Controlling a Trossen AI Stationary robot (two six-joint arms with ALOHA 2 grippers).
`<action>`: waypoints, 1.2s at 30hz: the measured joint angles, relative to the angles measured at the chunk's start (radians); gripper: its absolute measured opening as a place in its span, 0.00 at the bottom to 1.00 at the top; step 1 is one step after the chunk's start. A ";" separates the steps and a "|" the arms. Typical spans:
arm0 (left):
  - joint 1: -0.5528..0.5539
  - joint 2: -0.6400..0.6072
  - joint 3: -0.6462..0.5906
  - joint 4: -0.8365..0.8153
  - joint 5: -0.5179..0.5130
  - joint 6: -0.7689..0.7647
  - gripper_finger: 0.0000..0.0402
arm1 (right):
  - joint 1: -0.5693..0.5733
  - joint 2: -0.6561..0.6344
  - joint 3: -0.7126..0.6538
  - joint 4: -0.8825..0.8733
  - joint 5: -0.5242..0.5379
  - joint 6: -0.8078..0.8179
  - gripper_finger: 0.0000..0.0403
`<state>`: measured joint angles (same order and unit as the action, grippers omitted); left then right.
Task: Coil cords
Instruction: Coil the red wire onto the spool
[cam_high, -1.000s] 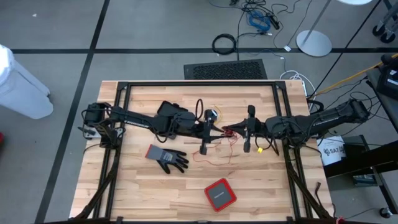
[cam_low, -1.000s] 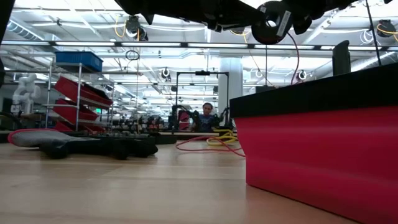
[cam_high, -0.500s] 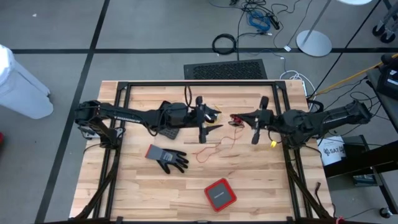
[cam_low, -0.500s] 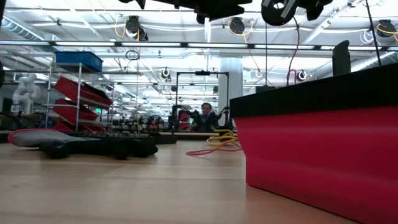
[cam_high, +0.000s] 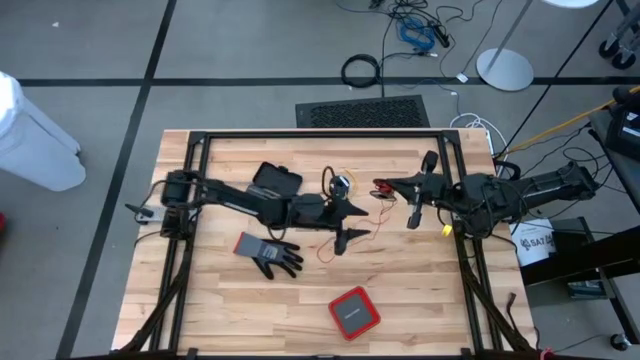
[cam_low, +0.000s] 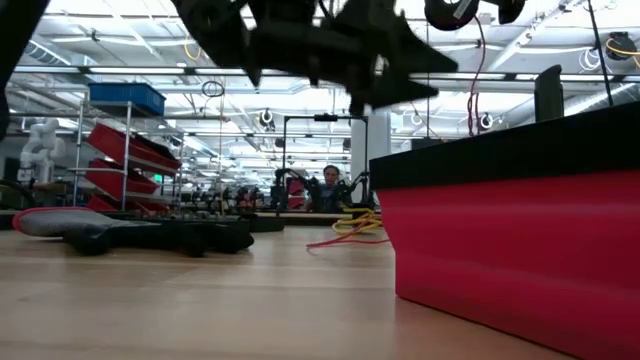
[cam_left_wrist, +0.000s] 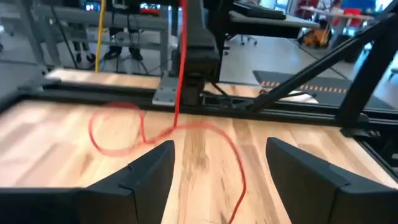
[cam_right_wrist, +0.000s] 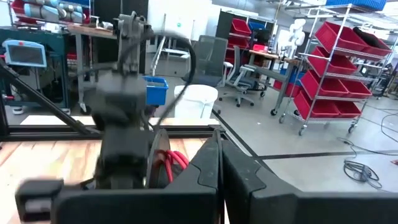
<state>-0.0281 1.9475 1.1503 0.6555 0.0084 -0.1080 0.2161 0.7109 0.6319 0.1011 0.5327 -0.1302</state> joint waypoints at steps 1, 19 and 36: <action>0.003 0.021 0.000 0.033 -0.001 -0.024 0.65 | 0.000 0.000 0.000 -0.001 0.000 -0.002 0.00; 0.028 0.187 0.143 0.039 0.064 -0.202 0.53 | 0.000 0.031 0.001 -0.001 -0.002 -0.001 0.00; 0.025 0.187 0.149 -0.016 -0.020 -0.071 0.08 | 0.000 0.037 0.001 0.000 -0.002 -0.005 0.00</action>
<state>-0.0027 2.1345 1.2996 0.6391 -0.0120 -0.1790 0.2161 0.7475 0.6331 0.1013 0.5312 -0.1352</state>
